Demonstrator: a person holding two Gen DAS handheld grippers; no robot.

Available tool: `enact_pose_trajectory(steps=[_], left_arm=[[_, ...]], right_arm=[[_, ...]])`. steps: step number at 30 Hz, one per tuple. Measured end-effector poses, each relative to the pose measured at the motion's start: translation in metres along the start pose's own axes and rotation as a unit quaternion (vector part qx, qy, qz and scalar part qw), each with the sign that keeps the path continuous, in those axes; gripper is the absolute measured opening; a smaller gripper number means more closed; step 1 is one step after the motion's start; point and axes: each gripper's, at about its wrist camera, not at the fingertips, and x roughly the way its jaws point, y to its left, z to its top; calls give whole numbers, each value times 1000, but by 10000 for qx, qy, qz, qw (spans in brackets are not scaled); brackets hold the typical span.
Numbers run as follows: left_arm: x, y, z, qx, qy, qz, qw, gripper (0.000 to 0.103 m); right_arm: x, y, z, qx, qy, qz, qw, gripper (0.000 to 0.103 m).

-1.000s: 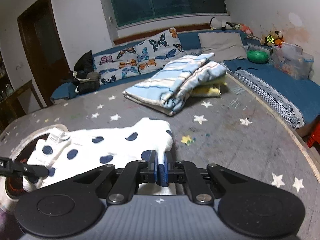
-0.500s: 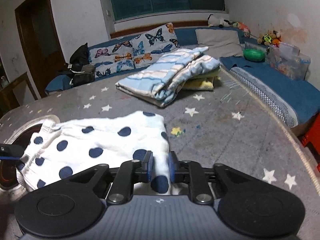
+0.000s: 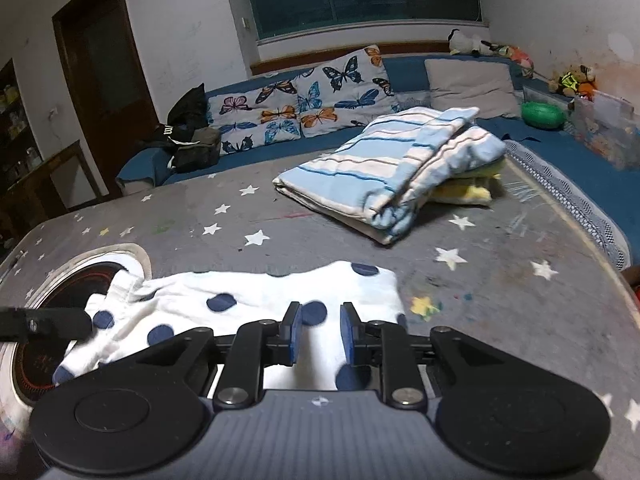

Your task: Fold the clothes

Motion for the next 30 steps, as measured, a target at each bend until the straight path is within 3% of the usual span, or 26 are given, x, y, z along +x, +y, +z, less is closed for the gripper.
enact_pose_trajectory(steps=[9, 13, 17, 30], left_arm=[[25, 6, 0, 77, 260, 13, 9996, 29], [25, 6, 4, -7, 265, -73, 9996, 30], [27, 0, 12, 76, 180, -115, 9997, 30], [44, 5, 14, 15, 209, 154, 9997, 30]], right_arm=[[38, 4, 10, -51, 234, -27, 9997, 21], [42, 5, 12, -116, 260, 9, 9996, 27], [31, 6, 13, -168, 207, 47, 9996, 33], [-31, 10, -24, -351, 260, 213, 9988, 35]])
